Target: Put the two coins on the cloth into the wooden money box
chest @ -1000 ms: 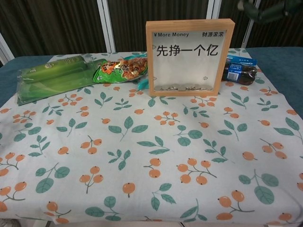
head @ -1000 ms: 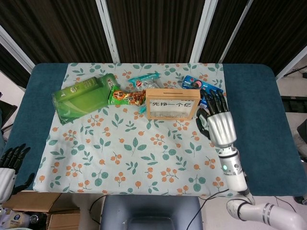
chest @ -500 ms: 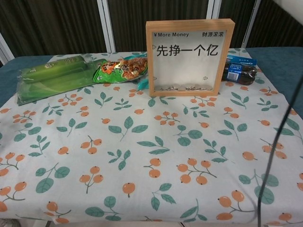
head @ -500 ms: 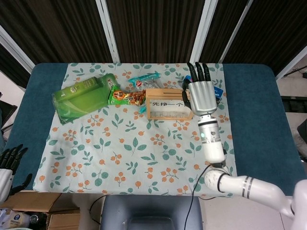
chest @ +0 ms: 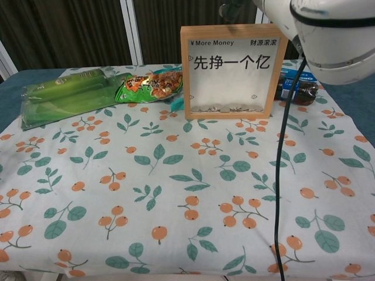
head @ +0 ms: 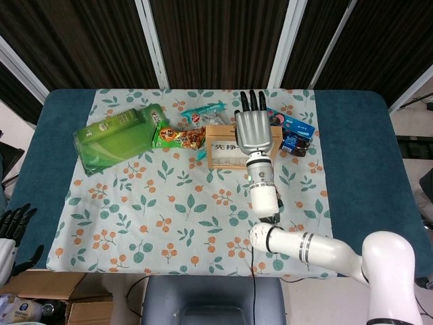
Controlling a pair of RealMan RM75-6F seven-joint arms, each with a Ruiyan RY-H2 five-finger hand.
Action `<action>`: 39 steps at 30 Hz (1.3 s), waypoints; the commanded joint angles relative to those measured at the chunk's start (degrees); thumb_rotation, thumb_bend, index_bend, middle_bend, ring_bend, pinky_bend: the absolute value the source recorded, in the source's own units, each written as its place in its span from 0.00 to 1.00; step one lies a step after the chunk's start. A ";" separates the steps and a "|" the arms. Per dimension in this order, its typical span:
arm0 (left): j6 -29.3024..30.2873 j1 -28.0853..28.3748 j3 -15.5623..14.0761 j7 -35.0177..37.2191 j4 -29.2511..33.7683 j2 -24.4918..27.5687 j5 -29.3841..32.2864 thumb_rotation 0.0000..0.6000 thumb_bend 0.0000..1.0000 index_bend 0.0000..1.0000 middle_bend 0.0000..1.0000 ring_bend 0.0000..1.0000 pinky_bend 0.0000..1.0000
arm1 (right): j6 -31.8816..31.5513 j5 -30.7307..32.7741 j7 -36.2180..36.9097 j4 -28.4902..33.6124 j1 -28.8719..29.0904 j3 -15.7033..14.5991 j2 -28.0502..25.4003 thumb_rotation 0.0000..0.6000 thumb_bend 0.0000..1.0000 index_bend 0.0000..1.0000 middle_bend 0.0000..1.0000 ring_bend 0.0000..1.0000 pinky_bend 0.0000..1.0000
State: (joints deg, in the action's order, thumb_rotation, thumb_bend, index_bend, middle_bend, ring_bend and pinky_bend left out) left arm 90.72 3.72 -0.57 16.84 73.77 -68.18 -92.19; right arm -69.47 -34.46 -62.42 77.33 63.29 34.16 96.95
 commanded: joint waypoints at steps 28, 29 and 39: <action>-0.29 0.02 0.16 0.48 -0.42 -0.09 0.36 1.00 0.37 0.00 0.00 0.00 0.03 | -0.45 6.46 -0.79 -1.85 2.66 -5.76 -1.75 1.00 0.58 0.45 0.20 0.00 0.00; -0.31 0.03 0.15 0.47 -0.41 -0.08 0.35 1.00 0.37 0.00 0.00 0.00 0.03 | -0.49 6.51 -0.61 -1.34 2.61 -5.77 -2.11 1.00 0.56 0.27 0.18 0.00 0.00; -0.15 0.42 0.39 0.25 0.22 0.27 -0.04 1.00 0.37 0.00 0.00 0.00 0.03 | -7.65 -6.35 9.97 15.92 -7.39 -10.26 -13.67 1.00 0.47 0.00 0.04 0.00 0.00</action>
State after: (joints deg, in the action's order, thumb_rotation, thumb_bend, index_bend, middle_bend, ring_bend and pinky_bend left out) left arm 90.51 4.10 -0.20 17.13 73.93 -67.95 -92.17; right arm -73.18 -34.96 -56.17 85.64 61.18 26.92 88.82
